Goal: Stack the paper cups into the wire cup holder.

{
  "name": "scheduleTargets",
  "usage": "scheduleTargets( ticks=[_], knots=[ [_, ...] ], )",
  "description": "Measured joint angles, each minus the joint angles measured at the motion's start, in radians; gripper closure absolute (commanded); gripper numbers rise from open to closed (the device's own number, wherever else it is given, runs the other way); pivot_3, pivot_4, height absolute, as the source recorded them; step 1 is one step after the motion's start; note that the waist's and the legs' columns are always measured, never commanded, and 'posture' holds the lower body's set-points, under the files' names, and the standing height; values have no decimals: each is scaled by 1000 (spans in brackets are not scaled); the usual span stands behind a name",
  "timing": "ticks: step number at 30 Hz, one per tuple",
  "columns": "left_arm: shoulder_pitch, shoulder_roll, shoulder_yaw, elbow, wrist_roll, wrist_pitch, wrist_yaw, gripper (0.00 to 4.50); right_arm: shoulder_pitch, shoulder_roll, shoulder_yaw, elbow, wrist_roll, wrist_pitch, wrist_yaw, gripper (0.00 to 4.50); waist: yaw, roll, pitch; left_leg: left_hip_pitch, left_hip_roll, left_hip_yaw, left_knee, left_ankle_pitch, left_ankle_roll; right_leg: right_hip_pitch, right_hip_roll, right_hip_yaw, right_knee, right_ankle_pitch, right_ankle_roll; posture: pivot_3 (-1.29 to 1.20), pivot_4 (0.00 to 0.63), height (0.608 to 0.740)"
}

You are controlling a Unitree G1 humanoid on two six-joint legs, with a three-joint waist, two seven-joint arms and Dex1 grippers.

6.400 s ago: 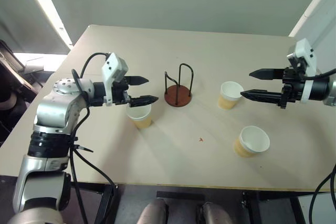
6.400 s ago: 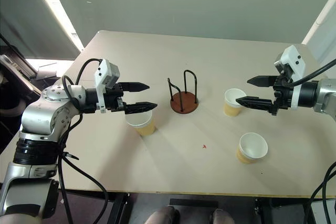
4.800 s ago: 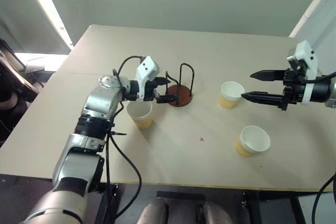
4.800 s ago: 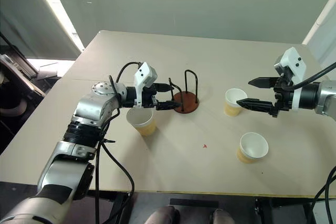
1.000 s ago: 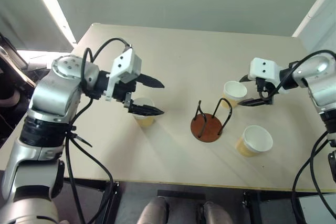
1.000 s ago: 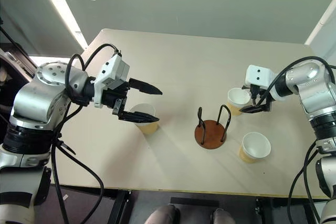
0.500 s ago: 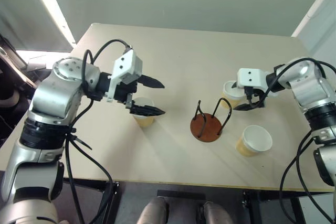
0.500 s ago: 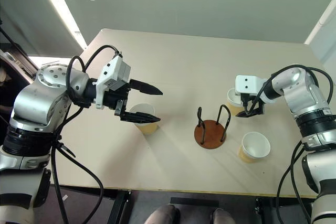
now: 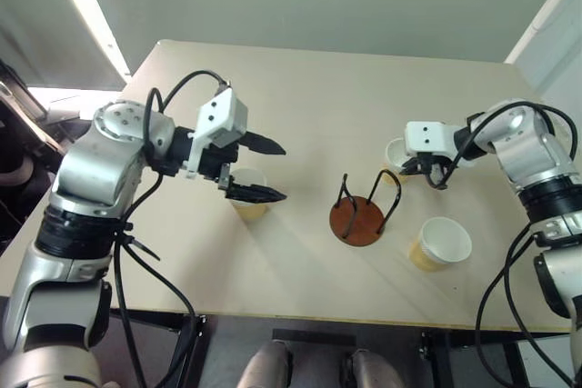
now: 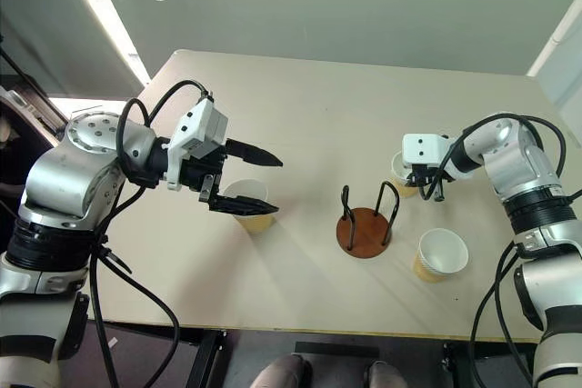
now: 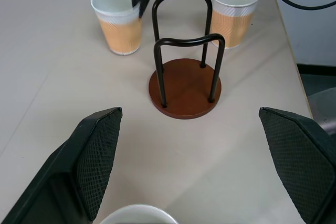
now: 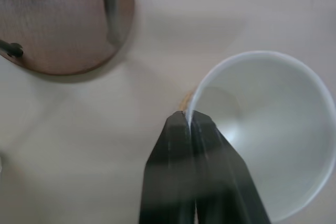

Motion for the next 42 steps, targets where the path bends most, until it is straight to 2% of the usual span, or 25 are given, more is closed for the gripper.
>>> scheduleTargets(
  ticks=[5,9,13,16,20,25,34,42],
  knots=[
    [19,3,2,0,-28,2,-9,0,-48,-97,-95,-97,72,100,60,4466,-1,1,1,0,0,0,-2,0,0,0,0,0,-1,0,-1,0,150,740],
    [23,3,9,1,-65,9,-25,0,-91,-176,-158,-307,193,273,162,4466,-4,2,1,-1,0,0,-4,0,-1,-2,0,0,-1,-1,-2,0,150,740],
    [25,3,34,1,-112,35,-30,0,-126,-249,-179,-554,355,461,193,4466,-7,2,1,0,0,0,-3,0,-1,-1,0,0,-2,-1,-2,0,150,740],
    [25,9,37,1,-122,44,-41,0,-140,-256,-178,-691,451,561,195,4466,-12,2,1,0,0,0,-2,1,-2,-1,0,0,-1,-1,-2,0,150,740],
    [26,11,37,2,-130,45,-50,0,-154,-237,-164,-791,502,634,191,4466,-12,2,1,2,0,-1,-2,2,-2,0,0,0,-1,-1,-2,0,150,740],
    [26,11,37,3,-133,45,-50,0,-153,-163,-84,-819,494,632,164,4466,-19,2,2,2,0,-1,-2,3,-2,-1,0,0,0,-1,-2,0,150,740],
    [62,37,43,-13,-146,47,-36,0,-106,-188,-25,-714,401,459,185,4466,-17,2,1,-1,0,-2,-3,2,-2,-1,0,-1,-1,-1,-2,0,150,740],
    [66,41,45,-8,-146,44,-27,0,-88,-224,-13,-724,432,433,195,4466,-18,2,1,0,0,-2,-2,2,-2,-1,0,-1,0,-1,-2,0,150,740]
  ],
)
